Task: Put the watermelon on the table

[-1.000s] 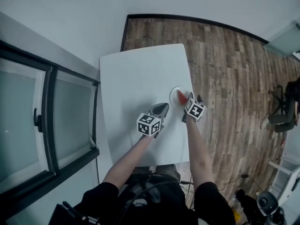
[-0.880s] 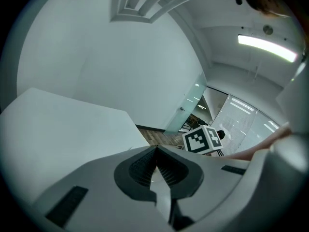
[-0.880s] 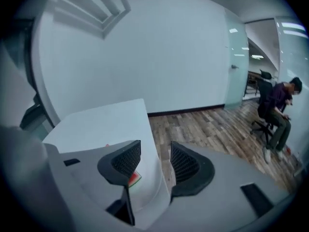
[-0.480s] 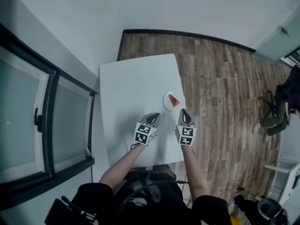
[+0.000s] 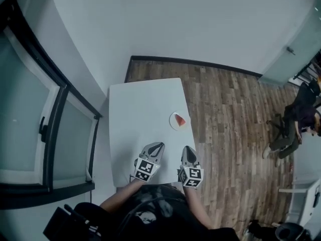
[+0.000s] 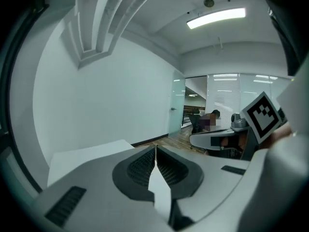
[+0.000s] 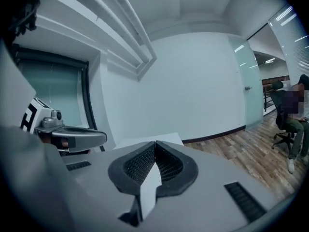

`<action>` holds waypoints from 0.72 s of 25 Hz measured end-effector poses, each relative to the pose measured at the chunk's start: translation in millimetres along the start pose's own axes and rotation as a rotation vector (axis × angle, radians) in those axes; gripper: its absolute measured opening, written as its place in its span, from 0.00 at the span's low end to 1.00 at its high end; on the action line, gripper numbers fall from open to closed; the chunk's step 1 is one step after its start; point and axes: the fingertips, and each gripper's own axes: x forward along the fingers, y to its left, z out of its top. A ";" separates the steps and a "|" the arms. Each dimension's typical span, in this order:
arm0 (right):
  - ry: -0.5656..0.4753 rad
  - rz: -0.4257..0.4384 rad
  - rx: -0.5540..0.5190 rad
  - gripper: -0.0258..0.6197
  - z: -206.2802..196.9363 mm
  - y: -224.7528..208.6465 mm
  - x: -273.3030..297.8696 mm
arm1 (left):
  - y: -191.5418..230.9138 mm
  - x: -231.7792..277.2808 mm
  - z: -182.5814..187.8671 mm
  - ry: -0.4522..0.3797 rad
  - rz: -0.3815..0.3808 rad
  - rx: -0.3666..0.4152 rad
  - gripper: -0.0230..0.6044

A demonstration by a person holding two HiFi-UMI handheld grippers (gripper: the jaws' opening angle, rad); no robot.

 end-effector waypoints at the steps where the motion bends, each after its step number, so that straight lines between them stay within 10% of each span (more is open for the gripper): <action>1: -0.010 0.015 -0.014 0.06 4.1 6.4 -5.7 | -2.6 -7.2 -0.1 0.003 0.000 0.006 0.04; 10: -0.212 0.024 -0.053 0.06 63.5 22.6 -67.4 | 8.3 -52.7 38.0 -0.120 0.055 -0.083 0.04; 18: -0.276 0.013 -0.071 0.06 73.1 27.9 -85.6 | -2.3 -69.8 38.0 -0.142 0.043 -0.012 0.04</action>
